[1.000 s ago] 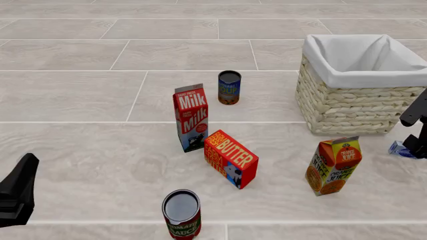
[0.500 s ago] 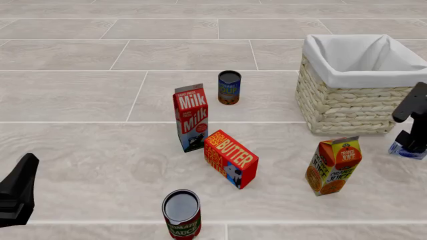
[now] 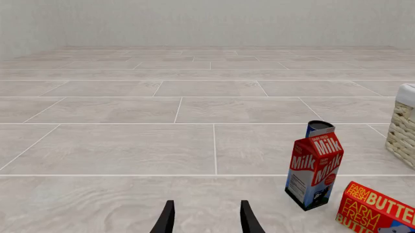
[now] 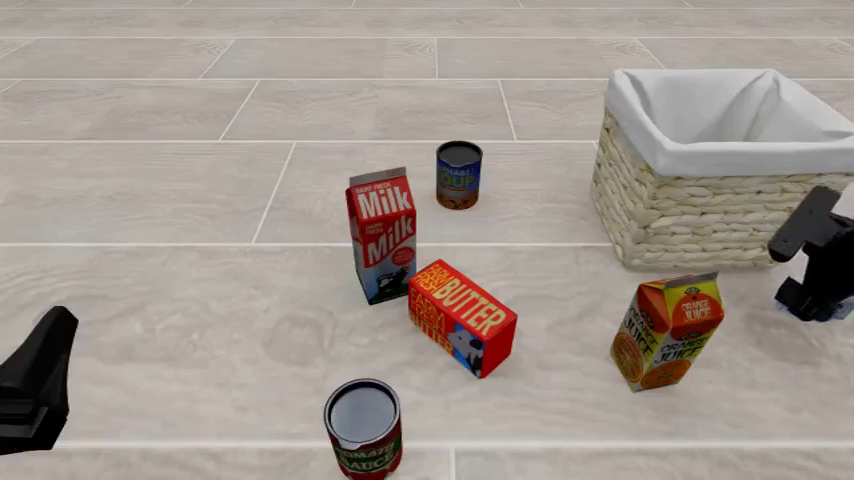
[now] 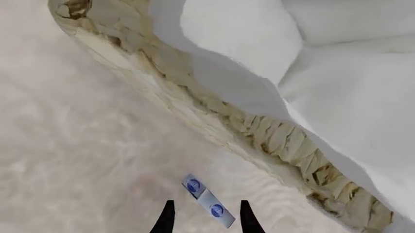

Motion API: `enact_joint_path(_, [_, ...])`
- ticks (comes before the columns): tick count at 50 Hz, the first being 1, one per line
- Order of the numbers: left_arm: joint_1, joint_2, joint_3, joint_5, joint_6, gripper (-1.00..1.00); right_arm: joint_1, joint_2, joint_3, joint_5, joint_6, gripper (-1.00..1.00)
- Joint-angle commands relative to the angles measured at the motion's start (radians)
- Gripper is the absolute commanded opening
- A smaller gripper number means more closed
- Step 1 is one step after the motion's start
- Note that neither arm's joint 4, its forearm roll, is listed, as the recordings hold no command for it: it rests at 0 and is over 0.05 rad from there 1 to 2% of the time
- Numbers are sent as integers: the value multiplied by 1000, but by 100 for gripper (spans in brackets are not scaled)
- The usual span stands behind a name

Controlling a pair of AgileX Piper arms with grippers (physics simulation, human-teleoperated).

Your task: Pick the cream cheese and place it in the basket.

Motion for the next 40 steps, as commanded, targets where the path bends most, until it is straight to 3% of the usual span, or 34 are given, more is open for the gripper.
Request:
enact_joint_path(1, [0, 0, 0, 0, 0, 100, -10, 23, 5, -11, -9, 100])
enact_joint_path(17, [0, 0, 0, 0, 0, 100, -25, 83, -38, -32, -40, 100])
enact_joint_path(40, [0, 0, 0, 0, 0, 100, 4, 164, -70, -51, -27, 100])
